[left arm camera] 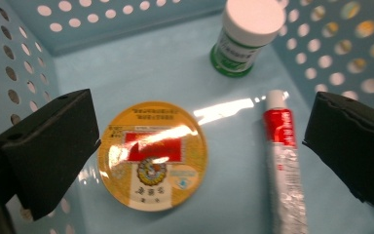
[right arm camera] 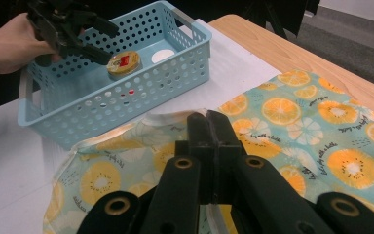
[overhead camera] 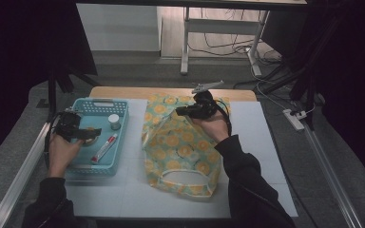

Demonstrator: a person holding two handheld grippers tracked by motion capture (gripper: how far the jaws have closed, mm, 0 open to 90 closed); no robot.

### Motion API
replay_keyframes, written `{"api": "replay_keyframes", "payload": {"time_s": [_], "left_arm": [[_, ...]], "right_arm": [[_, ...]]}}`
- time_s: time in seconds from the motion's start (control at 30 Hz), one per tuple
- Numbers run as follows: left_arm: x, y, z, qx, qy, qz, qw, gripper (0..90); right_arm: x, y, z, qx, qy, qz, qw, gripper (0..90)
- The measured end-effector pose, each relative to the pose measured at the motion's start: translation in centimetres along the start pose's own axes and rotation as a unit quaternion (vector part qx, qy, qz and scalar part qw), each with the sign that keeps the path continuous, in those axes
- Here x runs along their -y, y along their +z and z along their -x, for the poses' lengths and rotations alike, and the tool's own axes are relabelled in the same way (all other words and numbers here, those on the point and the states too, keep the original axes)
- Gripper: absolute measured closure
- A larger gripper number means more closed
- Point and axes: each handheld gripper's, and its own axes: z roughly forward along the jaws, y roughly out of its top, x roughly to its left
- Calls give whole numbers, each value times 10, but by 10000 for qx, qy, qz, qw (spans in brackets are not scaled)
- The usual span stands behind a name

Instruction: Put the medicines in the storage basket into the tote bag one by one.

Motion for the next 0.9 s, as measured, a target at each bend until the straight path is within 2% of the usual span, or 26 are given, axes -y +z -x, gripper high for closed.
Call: {"api": "replay_keyframes", "payload": {"time_s": [0.27,0.43,0.5,0.57,0.7,0.8,0.9], "left_arm": [[-3,16,-11,76,75,-213,9997,0],[-5,23,-16,199,-65,-232,9995,0],[-6,26,-16,227,-9,-252,9994,0],[-7,30,-15,150,26,-335,9993,0],[-9,36,-14,-34,249,-541,9982,0],[-9,40,-12,-87,360,-625,9974,0],[-9,45,-11,7,398,-796,9960,0]], "right_arm": [[1,2,0,-14,1,-40,10000,900],[2,2,1,-21,1,-41,10000,900],[2,2,1,-20,3,-40,10000,900],[3,2,1,-18,10,-44,10000,900],[3,3,1,-20,7,-48,10000,900],[3,3,1,-20,10,-61,10000,900],[4,4,1,-21,10,-75,10000,900]]}}
